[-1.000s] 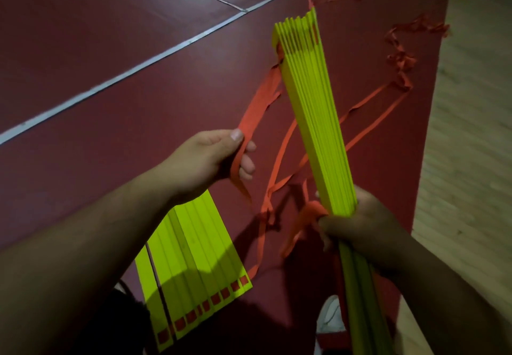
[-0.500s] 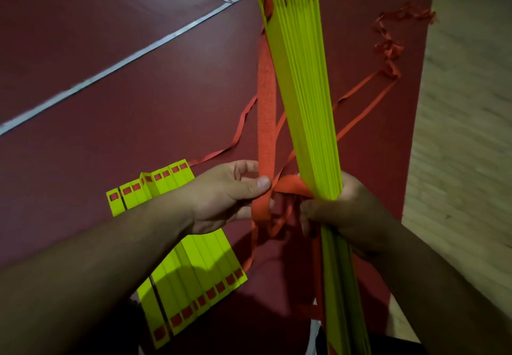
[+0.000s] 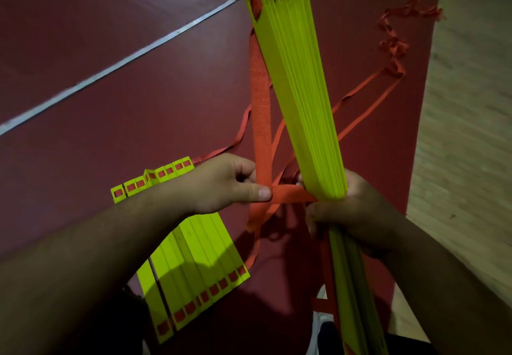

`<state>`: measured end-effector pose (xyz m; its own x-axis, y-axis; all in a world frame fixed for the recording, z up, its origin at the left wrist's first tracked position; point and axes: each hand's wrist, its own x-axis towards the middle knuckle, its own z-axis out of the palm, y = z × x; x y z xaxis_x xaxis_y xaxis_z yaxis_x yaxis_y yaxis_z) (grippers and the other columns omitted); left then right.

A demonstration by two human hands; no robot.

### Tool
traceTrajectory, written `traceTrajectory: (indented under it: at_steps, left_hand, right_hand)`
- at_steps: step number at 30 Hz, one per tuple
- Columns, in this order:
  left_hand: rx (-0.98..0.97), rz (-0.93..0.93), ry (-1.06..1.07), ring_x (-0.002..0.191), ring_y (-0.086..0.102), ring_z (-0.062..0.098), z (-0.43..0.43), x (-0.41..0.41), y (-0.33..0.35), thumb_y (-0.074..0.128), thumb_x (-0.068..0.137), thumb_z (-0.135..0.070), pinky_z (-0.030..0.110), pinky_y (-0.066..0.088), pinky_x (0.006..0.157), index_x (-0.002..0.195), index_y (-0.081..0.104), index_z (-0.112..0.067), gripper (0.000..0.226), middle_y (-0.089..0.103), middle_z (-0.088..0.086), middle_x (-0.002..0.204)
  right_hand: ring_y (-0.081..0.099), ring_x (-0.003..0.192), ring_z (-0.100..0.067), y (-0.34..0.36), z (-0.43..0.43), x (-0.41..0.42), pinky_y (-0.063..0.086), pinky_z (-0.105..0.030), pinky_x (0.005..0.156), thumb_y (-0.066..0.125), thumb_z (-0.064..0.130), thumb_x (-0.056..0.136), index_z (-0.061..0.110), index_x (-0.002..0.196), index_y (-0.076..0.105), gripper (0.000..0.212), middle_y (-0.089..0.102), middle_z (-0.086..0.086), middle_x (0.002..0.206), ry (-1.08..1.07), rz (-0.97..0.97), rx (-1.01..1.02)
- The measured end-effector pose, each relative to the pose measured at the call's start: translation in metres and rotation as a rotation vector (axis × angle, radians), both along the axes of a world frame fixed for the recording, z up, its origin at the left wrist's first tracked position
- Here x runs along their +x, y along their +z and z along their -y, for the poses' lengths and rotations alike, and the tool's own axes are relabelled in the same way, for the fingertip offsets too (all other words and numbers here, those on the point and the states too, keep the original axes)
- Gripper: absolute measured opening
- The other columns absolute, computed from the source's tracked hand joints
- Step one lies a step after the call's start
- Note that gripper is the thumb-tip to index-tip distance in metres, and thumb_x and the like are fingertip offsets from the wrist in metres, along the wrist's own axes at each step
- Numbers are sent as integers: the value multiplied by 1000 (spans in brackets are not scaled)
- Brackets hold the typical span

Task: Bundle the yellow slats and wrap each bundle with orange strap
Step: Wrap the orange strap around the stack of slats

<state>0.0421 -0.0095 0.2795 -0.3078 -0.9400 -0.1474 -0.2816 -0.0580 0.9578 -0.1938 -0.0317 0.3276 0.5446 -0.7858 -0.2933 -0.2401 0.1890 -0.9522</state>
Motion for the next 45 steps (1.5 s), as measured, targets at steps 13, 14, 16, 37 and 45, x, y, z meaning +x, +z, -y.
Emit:
traceTrajectory:
  at_steps: [13, 14, 16, 37, 45]
  left_hand:
    - [-216, 467, -61, 70, 67, 18, 10, 21, 16, 80, 80, -36, 38, 53, 67, 81, 74, -14, 23, 72, 1, 71]
    - [-237, 435, -43, 73, 69, 17, 10, 20, 17, 81, 80, -35, 38, 53, 69, 84, 75, -17, 20, 73, -1, 74]
    - [-271, 381, -14, 76, 70, 22, 11, 18, 19, 83, 75, -42, 42, 53, 70, 88, 75, -17, 29, 74, 2, 78]
    - [-36, -134, 37, 82, 64, 14, 9, 11, -3, 67, 88, -28, 34, 52, 79, 86, 72, -8, 20, 71, 4, 84]
    - [171, -308, 205, 94, 60, 39, 6, 25, 7, 78, 81, -33, 68, 43, 99, 103, 63, 12, 52, 60, 44, 111]
  right_hand:
    - [53, 63, -30, -16, -1, 0, 50, -34, 49, 74, 8, 58, 2, 104, 59, 49, 59, -16, 87, -58, 44, 172]
    - [53, 60, -28, -16, -3, 1, 50, -34, 48, 77, 11, 59, 0, 106, 59, 52, 58, -15, 85, -54, 44, 180]
    - [54, 56, -25, -17, -6, 4, 49, -33, 49, 83, 16, 59, 4, 106, 61, 53, 58, -11, 78, -27, 46, 201]
    - [60, 54, -16, -31, -11, 15, 50, -26, 51, 62, 4, 59, 13, 108, 60, 49, 64, -5, 66, 24, 35, 282]
    - [65, 80, -32, -31, 0, 10, 55, -38, 62, 59, 9, 68, 9, 125, 56, 57, 68, -16, 91, -92, 223, 343]
